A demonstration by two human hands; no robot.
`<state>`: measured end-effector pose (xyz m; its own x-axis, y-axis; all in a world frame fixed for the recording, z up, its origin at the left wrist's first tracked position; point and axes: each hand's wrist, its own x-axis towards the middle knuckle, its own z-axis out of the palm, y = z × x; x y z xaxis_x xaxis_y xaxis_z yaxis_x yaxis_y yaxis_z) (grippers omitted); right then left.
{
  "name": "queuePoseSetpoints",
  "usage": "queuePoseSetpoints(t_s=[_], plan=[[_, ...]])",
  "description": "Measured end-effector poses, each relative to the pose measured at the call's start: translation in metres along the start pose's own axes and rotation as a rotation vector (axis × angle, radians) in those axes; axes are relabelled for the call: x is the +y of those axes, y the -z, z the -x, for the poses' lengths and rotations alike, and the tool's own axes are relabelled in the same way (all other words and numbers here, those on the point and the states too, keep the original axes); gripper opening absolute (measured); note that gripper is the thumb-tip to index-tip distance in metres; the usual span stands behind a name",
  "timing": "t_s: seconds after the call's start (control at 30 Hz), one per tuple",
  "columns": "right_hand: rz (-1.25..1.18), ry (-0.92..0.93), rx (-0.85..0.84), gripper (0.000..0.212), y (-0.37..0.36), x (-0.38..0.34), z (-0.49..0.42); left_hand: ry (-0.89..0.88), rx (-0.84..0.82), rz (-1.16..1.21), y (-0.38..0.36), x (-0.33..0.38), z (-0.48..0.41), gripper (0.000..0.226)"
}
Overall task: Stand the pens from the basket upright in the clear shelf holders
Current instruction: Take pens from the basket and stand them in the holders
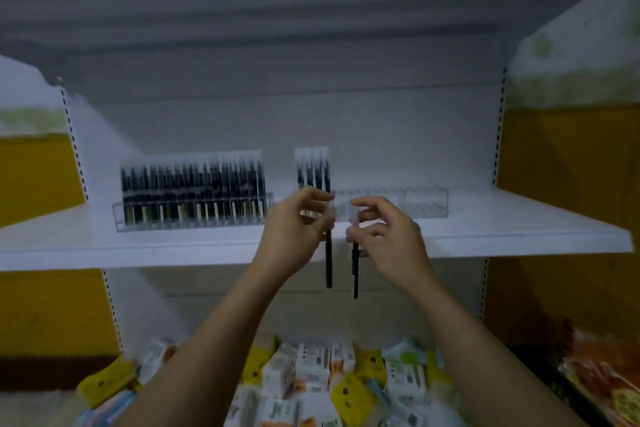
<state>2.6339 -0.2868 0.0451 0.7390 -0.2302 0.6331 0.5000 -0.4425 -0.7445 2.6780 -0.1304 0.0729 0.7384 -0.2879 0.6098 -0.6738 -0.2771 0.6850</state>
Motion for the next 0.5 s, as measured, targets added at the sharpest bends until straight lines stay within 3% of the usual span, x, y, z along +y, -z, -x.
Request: queuePoseSetpoints(t_s=[0.27, 0.5], plan=[[0.002, 0.136, 0.054, 0.032, 0.001, -0.028, -0.087, -0.124, 0.115, -0.042, 0.034, 0.023, -0.075, 0.019], [0.011, 0.184, 0.195, 0.030, 0.006, -0.011, -0.155, -0.237, 0.161, -0.160, 0.016, 0.027, -0.145, 0.018]])
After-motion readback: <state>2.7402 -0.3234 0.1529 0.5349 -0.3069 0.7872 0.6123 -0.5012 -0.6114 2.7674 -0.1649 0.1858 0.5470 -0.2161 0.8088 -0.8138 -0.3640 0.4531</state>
